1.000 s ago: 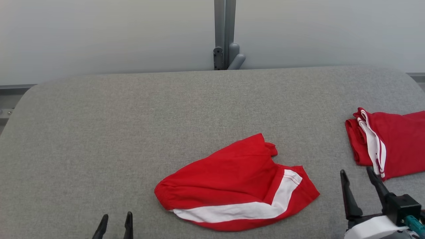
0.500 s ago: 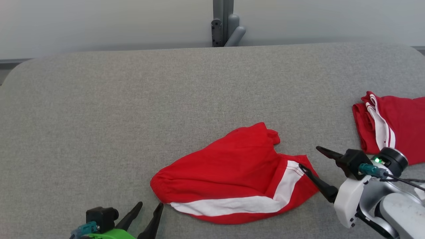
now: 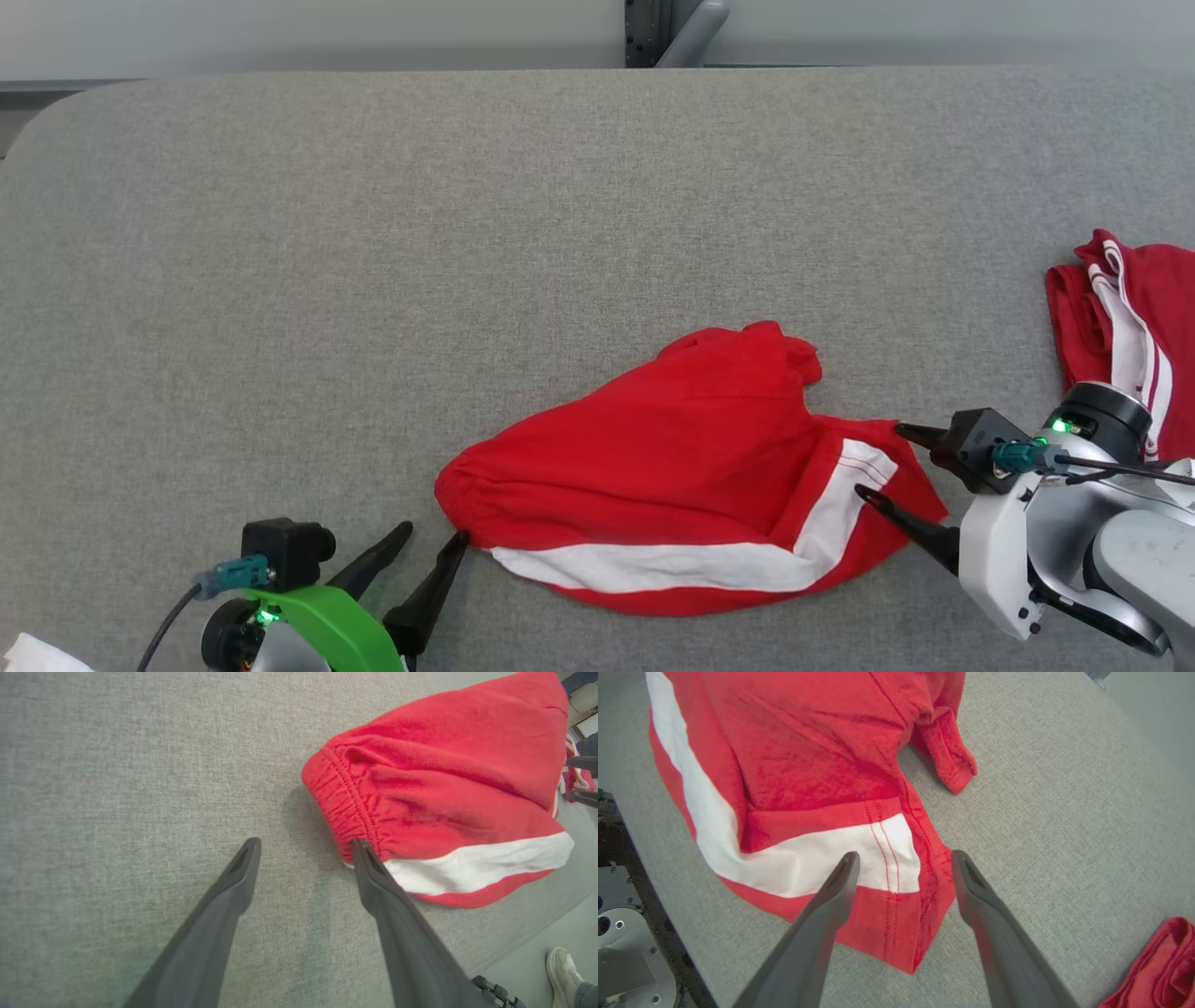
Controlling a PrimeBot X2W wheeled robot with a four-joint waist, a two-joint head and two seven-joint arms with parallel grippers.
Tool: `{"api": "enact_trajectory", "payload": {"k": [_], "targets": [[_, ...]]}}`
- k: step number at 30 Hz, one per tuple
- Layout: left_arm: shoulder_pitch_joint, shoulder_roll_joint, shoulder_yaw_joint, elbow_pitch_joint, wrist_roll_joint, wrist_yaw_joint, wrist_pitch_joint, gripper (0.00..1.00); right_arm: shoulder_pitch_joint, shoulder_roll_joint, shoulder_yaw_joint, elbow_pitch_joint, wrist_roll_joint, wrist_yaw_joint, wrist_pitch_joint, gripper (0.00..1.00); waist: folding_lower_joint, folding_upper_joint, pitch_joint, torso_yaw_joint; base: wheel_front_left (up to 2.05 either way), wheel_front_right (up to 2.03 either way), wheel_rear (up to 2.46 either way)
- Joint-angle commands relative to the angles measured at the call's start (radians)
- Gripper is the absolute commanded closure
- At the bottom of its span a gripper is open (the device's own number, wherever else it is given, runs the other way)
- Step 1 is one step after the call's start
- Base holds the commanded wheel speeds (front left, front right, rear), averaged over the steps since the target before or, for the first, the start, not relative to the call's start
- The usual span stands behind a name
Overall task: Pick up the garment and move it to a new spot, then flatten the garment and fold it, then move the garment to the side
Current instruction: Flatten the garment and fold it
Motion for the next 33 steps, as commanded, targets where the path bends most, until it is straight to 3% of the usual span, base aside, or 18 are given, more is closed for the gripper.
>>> {"api": "enact_trajectory", "payload": {"k": [1,7,10,15,18,27,29,31,32,33], "targets": [[-0.032,0.021,-0.021,0.001,-0.018,-0.003,0.003,0.00,-0.029,-0.005,0.030,0.002,0.013,-0.001,0.004,0.00,-0.0001,-0.0001,0.022,0.010,0.00,0.00,0.00],[-0.066,0.061,-0.082,-0.013,-0.079,-0.003,0.013,0.00,-0.086,-0.028,0.115,0.002,0.044,-0.001,0.020,0.00,-0.0001,-0.0001,0.039,0.017,0.00,0.00,0.00],[-0.077,0.070,-0.109,-0.015,-0.106,-0.003,0.005,0.00,-0.103,-0.034,0.138,0.009,0.059,-0.001,0.011,0.18,-0.0001,-0.0001,0.040,0.020,0.00,0.00,0.00],[-0.092,0.082,-0.139,-0.013,-0.139,-0.003,-0.004,0.00,-0.119,-0.039,0.157,0.020,0.077,-0.001,0.000,0.23,-0.0001,-0.0001,0.038,0.025,0.00,0.00,0.00],[-0.102,0.091,-0.159,-0.010,-0.163,-0.003,-0.011,0.00,-0.124,-0.040,0.170,0.026,0.087,-0.001,-0.002,0.41,-0.0001,-0.0001,0.039,0.026,0.00,0.00,0.00],[-0.142,0.112,-0.215,0.002,-0.209,-0.003,-0.039,0.00,-0.142,-0.032,0.195,0.060,0.103,-0.001,-0.018,0.56,-0.0001,-0.0001,0.047,0.031,0.00,0.00,0.00],[-0.144,0.117,-0.227,0.003,-0.224,-0.003,-0.041,0.00,-0.144,-0.026,0.199,0.068,0.107,-0.001,-0.022,0.66,-0.0001,-0.0001,0.046,0.031,0.00,0.00,0.00],[-0.149,0.126,-0.241,0.003,-0.236,-0.003,-0.040,0.00,-0.147,-0.021,0.204,0.074,0.112,-0.001,-0.026,0.84,-0.0001,-0.0001,0.045,0.030,0.00,0.00,0.00],[-0.150,0.128,-0.247,0.002,-0.244,-0.003,-0.040,0.00,-0.148,-0.019,0.206,0.076,0.115,-0.001,-0.027,0.98,-0.0001,-0.0001,0.045,0.029,0.00,0.00,0.00],[-0.151,0.131,-0.252,0.001,-0.250,-0.003,-0.039,0.00,-0.150,-0.019,0.209,0.079,0.117,-0.001,-0.026,1.00,-0.0001,-0.0001,0.044,0.028,0.00,0.00,0.00]]}}
